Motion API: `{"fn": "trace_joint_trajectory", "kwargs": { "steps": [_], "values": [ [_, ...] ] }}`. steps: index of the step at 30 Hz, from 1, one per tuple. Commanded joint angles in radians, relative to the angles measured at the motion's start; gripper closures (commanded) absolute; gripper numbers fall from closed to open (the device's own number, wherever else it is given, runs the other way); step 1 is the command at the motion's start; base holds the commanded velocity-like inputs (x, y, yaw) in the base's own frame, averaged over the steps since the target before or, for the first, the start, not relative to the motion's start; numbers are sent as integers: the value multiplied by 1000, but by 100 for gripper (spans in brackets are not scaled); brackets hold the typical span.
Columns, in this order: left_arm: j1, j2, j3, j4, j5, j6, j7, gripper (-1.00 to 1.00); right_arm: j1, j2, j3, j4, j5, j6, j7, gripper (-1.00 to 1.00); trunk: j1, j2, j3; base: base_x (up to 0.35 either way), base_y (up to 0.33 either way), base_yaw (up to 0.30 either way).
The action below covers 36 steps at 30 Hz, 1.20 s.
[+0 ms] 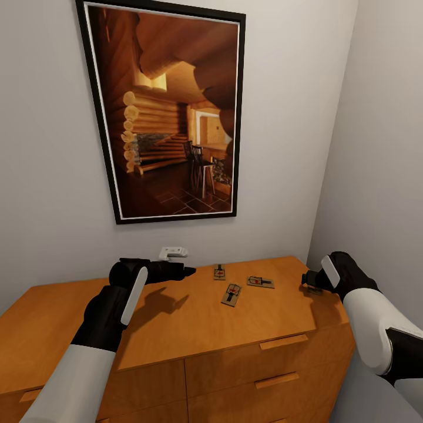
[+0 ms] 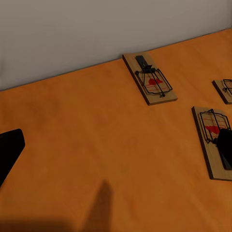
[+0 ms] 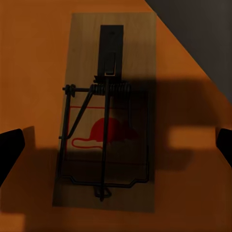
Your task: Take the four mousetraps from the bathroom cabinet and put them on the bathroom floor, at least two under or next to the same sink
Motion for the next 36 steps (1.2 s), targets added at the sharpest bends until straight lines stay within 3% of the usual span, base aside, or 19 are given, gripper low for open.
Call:
{"fn": "trace_joint_trajectory", "kwargs": {
  "steps": [1, 12, 13, 36],
  "values": [
    [-1, 0, 0, -1, 8, 6, 4, -100, 0, 1, -6, 86, -9, 4, -3, -100, 0, -1, -1, 0, 0, 0],
    [-1, 0, 0, -1, 8, 6, 4, -100, 0, 1, -4, 86, -9, 8, -7, -100, 0, -1, -1, 0, 0, 0],
    [-1, 0, 0, -1, 8, 6, 4, -100, 0, 1, -3, 86, -9, 8, -8, 100, 0, -1, -1, 0, 0, 0],
    [-1, 0, 0, -1, 8, 6, 4, -100, 0, 2, -3, 68, -9, 26, -15, 100, 0, -1, -1, 0, 0, 0]
  ]
}}
